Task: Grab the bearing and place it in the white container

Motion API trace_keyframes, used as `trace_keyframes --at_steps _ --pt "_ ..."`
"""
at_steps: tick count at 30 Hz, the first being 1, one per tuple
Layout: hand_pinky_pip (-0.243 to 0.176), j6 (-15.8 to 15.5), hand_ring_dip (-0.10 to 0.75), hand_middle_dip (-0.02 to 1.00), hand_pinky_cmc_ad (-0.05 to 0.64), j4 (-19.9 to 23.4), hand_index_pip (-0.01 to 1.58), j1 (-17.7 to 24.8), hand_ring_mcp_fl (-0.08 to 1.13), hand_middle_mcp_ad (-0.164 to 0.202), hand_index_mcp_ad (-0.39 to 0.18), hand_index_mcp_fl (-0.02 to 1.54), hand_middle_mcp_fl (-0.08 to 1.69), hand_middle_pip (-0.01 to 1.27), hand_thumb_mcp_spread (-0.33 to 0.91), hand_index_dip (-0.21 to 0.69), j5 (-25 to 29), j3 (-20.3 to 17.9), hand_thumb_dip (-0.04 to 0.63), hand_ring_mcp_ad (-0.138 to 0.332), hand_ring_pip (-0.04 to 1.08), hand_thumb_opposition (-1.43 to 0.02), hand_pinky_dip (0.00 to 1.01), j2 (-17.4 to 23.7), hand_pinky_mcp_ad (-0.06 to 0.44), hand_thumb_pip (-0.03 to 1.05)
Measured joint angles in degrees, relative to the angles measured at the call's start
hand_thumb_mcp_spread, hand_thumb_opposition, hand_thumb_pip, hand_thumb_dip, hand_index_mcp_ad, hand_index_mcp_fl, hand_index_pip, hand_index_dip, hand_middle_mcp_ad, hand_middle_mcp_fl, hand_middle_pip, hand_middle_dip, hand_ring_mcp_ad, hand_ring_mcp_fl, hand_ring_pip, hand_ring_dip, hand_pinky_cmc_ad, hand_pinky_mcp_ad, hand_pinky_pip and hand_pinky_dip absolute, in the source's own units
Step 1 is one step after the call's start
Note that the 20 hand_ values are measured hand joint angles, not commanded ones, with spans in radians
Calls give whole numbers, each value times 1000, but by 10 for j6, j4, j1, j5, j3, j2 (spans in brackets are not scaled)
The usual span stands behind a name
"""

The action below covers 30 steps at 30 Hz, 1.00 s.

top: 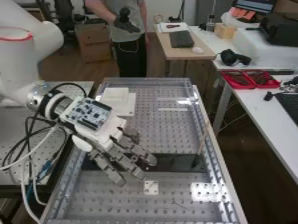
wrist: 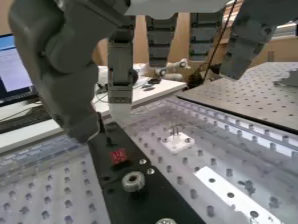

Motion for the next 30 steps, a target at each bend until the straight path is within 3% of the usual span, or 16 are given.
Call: trace_keyframes --at_steps 10,24,30 --pt "-124 -19 96 222 429 83 1431 -15 -2 37 -159 54 2 129 391 220 -14 -20 222 176 66 -815 262 -27 307 691" --pt "-120 -12 96 236 412 116 1497 -21 0 35 -159 24 2 131 389 218 -21 -21 236 161 66 -815 251 -59 309 703" --pt "-120 8 96 236 401 123 1494 -14 0 35 -159 3 0 131 389 216 -13 -22 236 161 66 -812 269 -69 309 717"
